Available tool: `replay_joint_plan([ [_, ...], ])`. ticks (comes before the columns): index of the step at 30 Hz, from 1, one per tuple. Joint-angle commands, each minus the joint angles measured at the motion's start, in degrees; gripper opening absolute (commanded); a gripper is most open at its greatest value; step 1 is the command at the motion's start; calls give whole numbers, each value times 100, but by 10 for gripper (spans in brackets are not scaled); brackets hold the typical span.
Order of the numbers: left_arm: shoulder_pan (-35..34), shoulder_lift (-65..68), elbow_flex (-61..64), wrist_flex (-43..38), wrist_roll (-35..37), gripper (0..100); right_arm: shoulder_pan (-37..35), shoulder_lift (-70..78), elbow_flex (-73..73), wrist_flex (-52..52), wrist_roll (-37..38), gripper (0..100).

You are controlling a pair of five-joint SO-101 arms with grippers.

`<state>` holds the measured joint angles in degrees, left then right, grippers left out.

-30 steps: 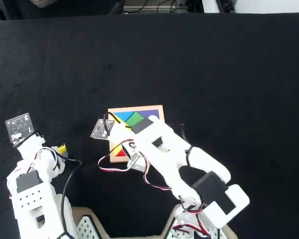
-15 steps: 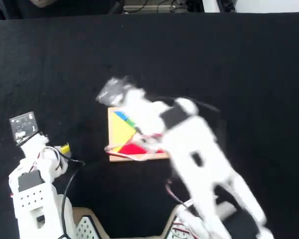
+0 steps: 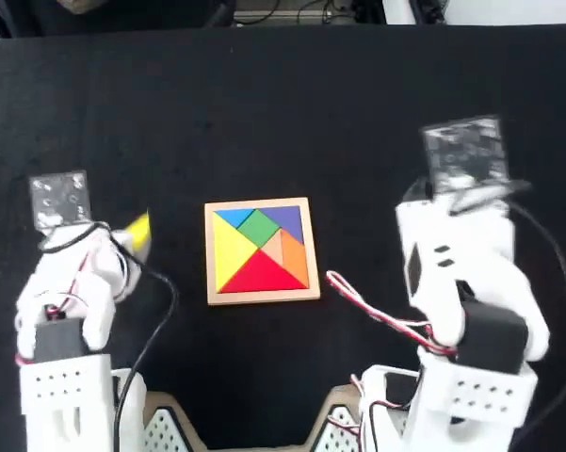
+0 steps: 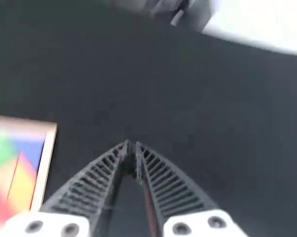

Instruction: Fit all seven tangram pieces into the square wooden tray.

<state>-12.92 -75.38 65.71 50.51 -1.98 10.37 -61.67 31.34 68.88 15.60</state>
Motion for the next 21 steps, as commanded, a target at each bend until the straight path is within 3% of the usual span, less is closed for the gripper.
replay_joint_plan([
  [1, 224, -510, -1077, -62, -35, 278, 26, -277, -180, -290, -501, 11],
  [8, -312, -1925, -1182, -53, 0, 278, -1081, -1754, 338, -273, -1152, 11],
  [13, -242, -2699, -523, 0, -9, 279, -1662, -3705, 1341, -536, -1969, 11],
  [17, 101, -2708, 497, -563, -9, 279, -2013, -4708, 3064, -2057, -2119, 12],
  [21, 180, -2708, 1305, -1169, -44, 278, -1459, -4470, 4752, -3982, -1952, 12],
])
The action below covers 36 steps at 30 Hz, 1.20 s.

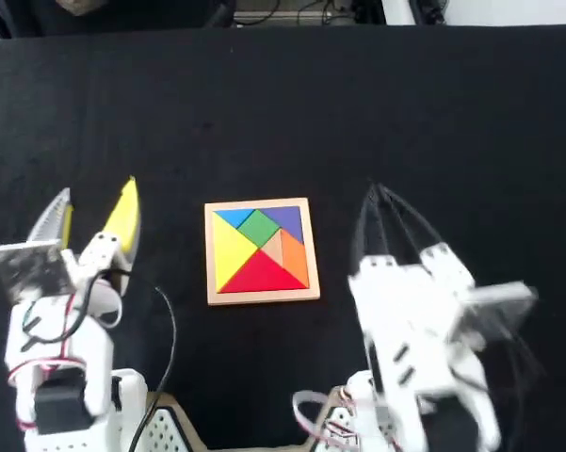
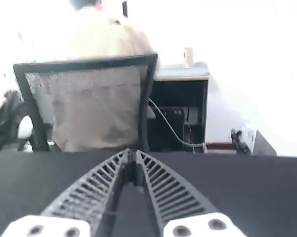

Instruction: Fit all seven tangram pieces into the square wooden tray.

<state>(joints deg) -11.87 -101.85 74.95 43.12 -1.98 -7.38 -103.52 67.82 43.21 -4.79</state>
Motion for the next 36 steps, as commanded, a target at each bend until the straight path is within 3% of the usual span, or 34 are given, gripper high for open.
replay_joint_plan([
  [1, 66, -62, 673, -642, -53, 278, 457, -295, 1490, -1864, 167, 12],
  [6, -171, -35, 2299, -2207, -62, 278, 958, -330, 2905, -3191, 589, 12],
  [12, 92, 132, 2255, -2040, -53, 278, 1231, -224, 2879, -2215, 571, 12],
  [18, 145, 404, 2264, -607, 0, 282, 1196, -251, 2879, 273, 589, 12],
  [24, 136, 484, 2273, 492, 0, 280, 1213, -251, 2879, 1714, 589, 12],
  [28, 189, 431, 2264, 2251, -44, 280, 1187, -251, 2879, 2919, 615, 12],
  [29, 171, 413, 2202, 2655, -44, 280, 1187, -259, 2879, 3077, 624, 12],
  [36, -180, -70, 2255, 2884, -9, 278, 1231, -207, 2879, 3015, 615, 12],
])
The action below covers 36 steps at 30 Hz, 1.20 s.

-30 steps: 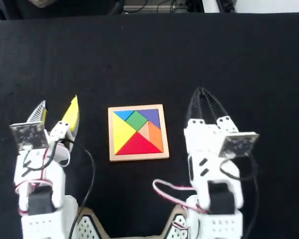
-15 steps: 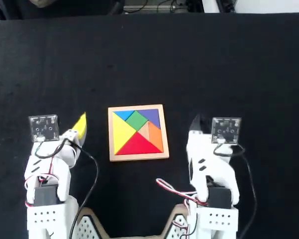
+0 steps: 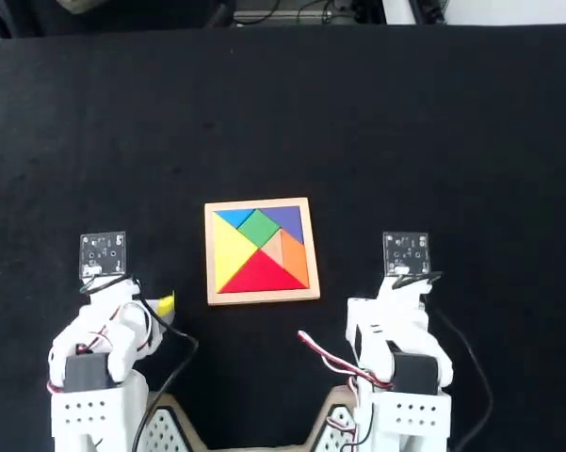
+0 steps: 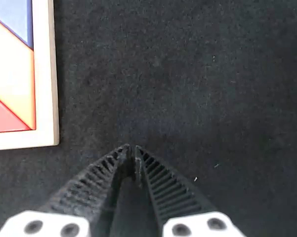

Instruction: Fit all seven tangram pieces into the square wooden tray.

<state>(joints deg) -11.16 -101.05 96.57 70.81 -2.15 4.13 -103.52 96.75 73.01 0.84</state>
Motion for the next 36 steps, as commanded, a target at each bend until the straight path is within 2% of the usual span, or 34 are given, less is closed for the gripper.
replay_joint_plan([
  [1, -365, -176, 84, 141, 9, 278, 79, -207, -13, 35, 53, 12],
  [5, -655, -176, 84, 141, 9, 278, 79, -207, -13, 35, 53, 12],
  [14, -637, -176, 84, 141, -44, 273, 79, -198, -13, 35, 62, 12],
  [16, -637, -176, 84, 141, -35, 215, 79, -198, -13, 35, 62, 12],
  [19, -629, -176, 84, 141, -35, 25, 79, -198, -13, 35, 62, 12],
  [21, -629, -176, 84, 141, 0, 62, 79, -198, -13, 35, 62, 12],
  [23, -620, -176, 84, 141, -9, 30, 79, -198, -13, 35, 62, 12],
  [27, -462, -176, 84, 141, 18, 28, 79, -198, -13, 35, 62, 12],
  [33, 259, -176, 84, 141, 18, 30, 79, -198, -13, 35, 62, 12],
  [36, -101, -176, 84, 141, 18, 30, 79, -198, -13, 35, 62, 11],
])
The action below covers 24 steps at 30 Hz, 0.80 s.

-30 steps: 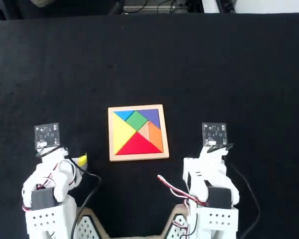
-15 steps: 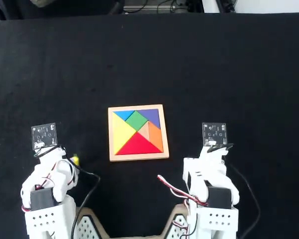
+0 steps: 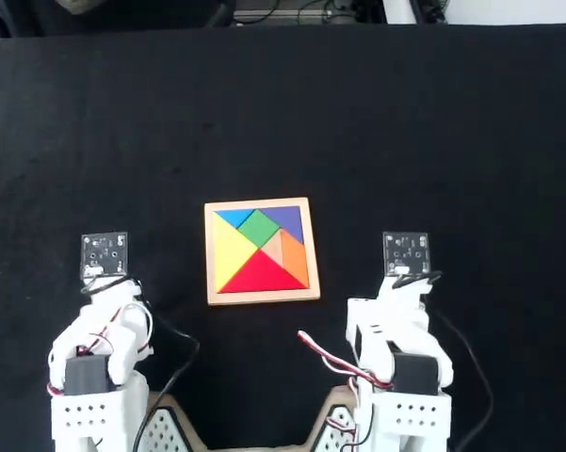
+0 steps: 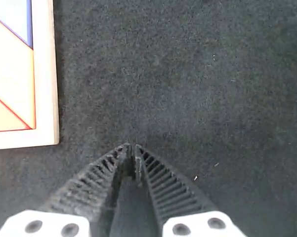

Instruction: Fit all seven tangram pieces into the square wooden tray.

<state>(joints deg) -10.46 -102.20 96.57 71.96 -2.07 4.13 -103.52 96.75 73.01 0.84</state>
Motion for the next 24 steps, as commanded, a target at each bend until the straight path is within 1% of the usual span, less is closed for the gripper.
replay_joint_plan([
  [1, -268, -62, 84, 26, 9, 30, 79, -198, -13, 35, 62, 11],
  [24, -330, -97, 84, 35, 0, 30, 70, -251, -13, 53, 62, 11],
])
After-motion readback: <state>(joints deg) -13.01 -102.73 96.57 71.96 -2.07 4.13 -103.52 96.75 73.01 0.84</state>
